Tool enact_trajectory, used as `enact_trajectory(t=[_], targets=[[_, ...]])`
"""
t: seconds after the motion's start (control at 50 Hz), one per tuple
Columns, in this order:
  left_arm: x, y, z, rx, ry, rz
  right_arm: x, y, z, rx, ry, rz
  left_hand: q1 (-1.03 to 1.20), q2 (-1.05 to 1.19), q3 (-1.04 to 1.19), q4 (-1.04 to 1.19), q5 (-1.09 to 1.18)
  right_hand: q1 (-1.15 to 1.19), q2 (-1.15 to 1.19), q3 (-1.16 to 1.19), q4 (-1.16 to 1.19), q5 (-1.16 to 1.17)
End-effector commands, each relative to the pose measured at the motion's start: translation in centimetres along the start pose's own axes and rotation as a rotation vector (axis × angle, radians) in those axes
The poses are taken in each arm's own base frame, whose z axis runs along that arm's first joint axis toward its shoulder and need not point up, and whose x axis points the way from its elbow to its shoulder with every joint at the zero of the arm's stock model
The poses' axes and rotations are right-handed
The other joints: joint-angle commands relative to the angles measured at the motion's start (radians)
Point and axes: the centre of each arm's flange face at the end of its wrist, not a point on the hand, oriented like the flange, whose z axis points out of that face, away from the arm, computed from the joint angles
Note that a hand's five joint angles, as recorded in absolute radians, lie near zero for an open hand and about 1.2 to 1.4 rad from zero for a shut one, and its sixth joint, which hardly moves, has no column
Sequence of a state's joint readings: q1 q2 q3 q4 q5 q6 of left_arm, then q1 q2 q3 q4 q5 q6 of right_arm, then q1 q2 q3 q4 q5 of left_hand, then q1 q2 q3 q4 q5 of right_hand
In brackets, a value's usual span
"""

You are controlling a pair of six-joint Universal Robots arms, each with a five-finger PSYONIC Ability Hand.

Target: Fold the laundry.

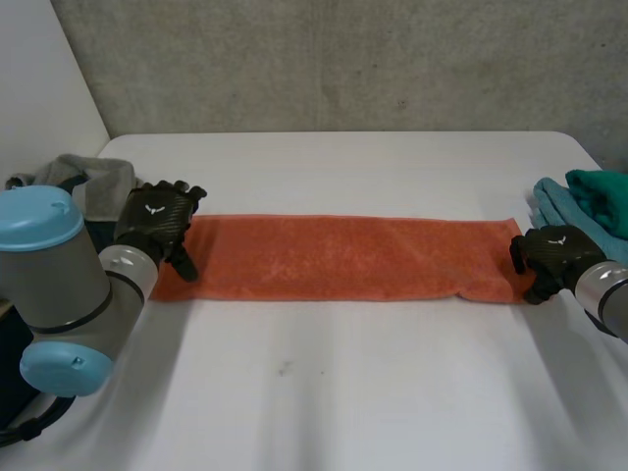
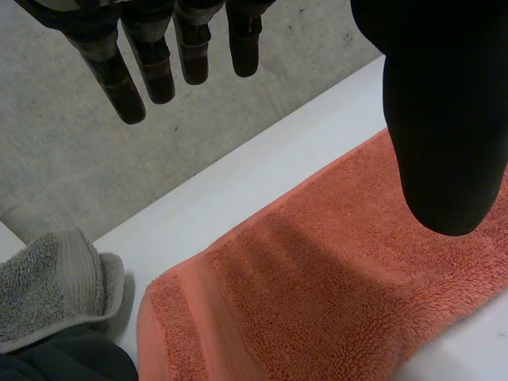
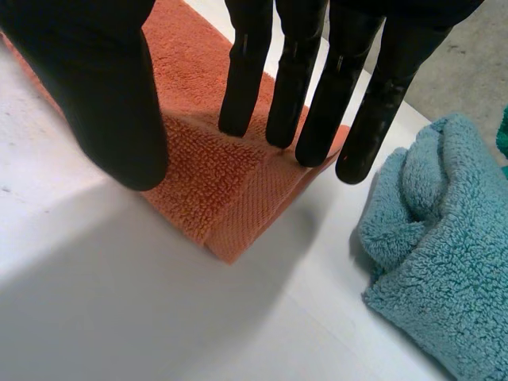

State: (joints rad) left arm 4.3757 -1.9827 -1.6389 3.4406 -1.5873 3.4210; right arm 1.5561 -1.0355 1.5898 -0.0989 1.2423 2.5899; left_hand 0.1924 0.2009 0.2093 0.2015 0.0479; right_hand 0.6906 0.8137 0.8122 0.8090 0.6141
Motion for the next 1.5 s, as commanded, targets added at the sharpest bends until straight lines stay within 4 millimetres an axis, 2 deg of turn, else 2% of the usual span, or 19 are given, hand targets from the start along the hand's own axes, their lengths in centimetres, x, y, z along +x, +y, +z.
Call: enact_trajectory(t=[0.02, 0.06, 0.16, 0.18, 0.2, 0.24, 0.3, 0.48, 0.64, 0.72, 0.76, 0.92, 1.0, 1.1, 1.24, 1.26, 1.5], targets=[[0.1, 0.1, -0.1, -0.001, 0.002, 0.0, -0.1, 0.5, 0.8, 0.002, -0.001, -0.001, -0.018, -0.026, -0.035, -0.027, -0.048, 0.524, 0.401, 0.403, 0.406, 0.426], [0.1, 0.1, -0.1, -0.002, 0.003, 0.0, 0.0, 0.5, 0.8, 0.002, -0.001, -0.003, -0.018, -0.026, -0.035, -0.027, -0.048, 0.694, 0.571, 0.573, 0.576, 0.596], [0.0, 0.1, 0.0, 0.0, -0.001, 0.0, 0.6, 0.5, 0.8, -0.002, 0.011, -0.019, -0.018, -0.026, -0.035, -0.027, -0.048, 0.706, 0.583, 0.584, 0.587, 0.608], [0.0, 0.1, 0.0, 0.0, -0.001, 0.0, 0.7, 0.5, 0.8, -0.003, 0.014, -0.022, -0.018, -0.026, -0.035, -0.027, -0.048, 0.649, 0.525, 0.527, 0.53, 0.551], [0.0, 0.1, 0.0, 0.0, -0.001, 0.0, 1.1, 0.6, 0.8, -0.01, 0.03, -0.029, -0.018, -0.026, -0.035, -0.027, -0.048, 0.334, 0.211, 0.212, 0.216, 0.236], [0.0, 0.1, -0.1, 0.0, 0.0, 0.0, 1.2, 0.5, 0.7, -0.009, 0.032, -0.031, -0.018, -0.026, -0.035, -0.027, -0.048, 0.229, 0.105, 0.107, 0.11, 0.131], [0.1, 0.1, -0.1, -0.001, 0.002, 0.0, 1.1, 0.6, 0.6, -0.014, 0.029, -0.028, -0.018, -0.026, -0.035, -0.027, -0.048, -0.056, -0.179, -0.178, -0.174, -0.154], [0.1, 0.2, -0.2, -0.005, 0.004, 0.0, 0.7, 0.8, 0.4, -0.032, 0.008, -0.017, -0.018, -0.026, -0.035, -0.027, -0.048, -0.092, -0.215, -0.214, -0.21, -0.19], [0.2, 0.1, -0.3, -0.004, 0.005, 0.001, 0.7, 0.9, 0.7, -0.022, -0.002, -0.018, -0.018, -0.026, -0.035, -0.027, -0.048, 0.031, -0.092, -0.09, -0.087, -0.067], [0.3, 0.2, -0.3, -0.006, 0.007, 0.001, 0.5, 1.0, 1.0, -0.013, -0.019, -0.015, -0.018, -0.026, -0.035, -0.027, -0.048, 0.333, 0.21, 0.211, 0.215, 0.235], [0.2, 0.2, -0.3, -0.006, 0.005, -0.001, 0.6, 0.9, 1.1, -0.004, -0.025, -0.019, -0.018, -0.026, -0.035, -0.027, -0.048, 0.685, 0.562, 0.563, 0.566, 0.587], [0.1, 0.2, -0.2, -0.004, 0.003, 0.0, 1.3, 0.3, 1.1, 0.004, 0.011, -0.057, -0.018, -0.026, -0.035, -0.027, -0.048, 0.706, 0.583, 0.584, 0.587, 0.608], [0.1, 0.1, -0.3, -0.002, 0.003, 0.0, 1.7, -0.4, 0.6, 0.012, 0.041, -0.143, -0.018, -0.026, -0.035, -0.027, -0.048, 0.706, 0.583, 0.584, 0.587, 0.608], [0.0, 0.0, -0.3, -0.001, 0.001, 0.0, 3.6, -3.2, -1.1, 0.068, 0.14, -0.321, -0.018, -0.026, -0.035, -0.027, -0.048, 0.706, 0.583, 0.584, 0.587, 0.608], [0.0, -0.2, -0.5, 0.005, 0.002, -0.002, 5.5, -6.6, -2.9, 0.14, 0.239, -0.432, -0.018, -0.026, -0.035, -0.027, -0.048, 0.706, 0.583, 0.584, 0.587, 0.608], [0.0, -0.2, -0.5, 0.004, 0.002, -0.002, 6.3, -7.3, -3.4, 0.157, 0.264, -0.438, -0.018, -0.026, -0.035, -0.027, -0.048, 0.706, 0.583, 0.584, 0.587, 0.608], [-0.1, -0.2, -0.6, 0.005, 0.001, -0.002, 12.6, -8.3, -4.9, 0.159, 0.434, -0.449, -0.018, -0.026, -0.035, -0.027, -0.048, 0.706, 0.583, 0.584, 0.587, 0.608]])
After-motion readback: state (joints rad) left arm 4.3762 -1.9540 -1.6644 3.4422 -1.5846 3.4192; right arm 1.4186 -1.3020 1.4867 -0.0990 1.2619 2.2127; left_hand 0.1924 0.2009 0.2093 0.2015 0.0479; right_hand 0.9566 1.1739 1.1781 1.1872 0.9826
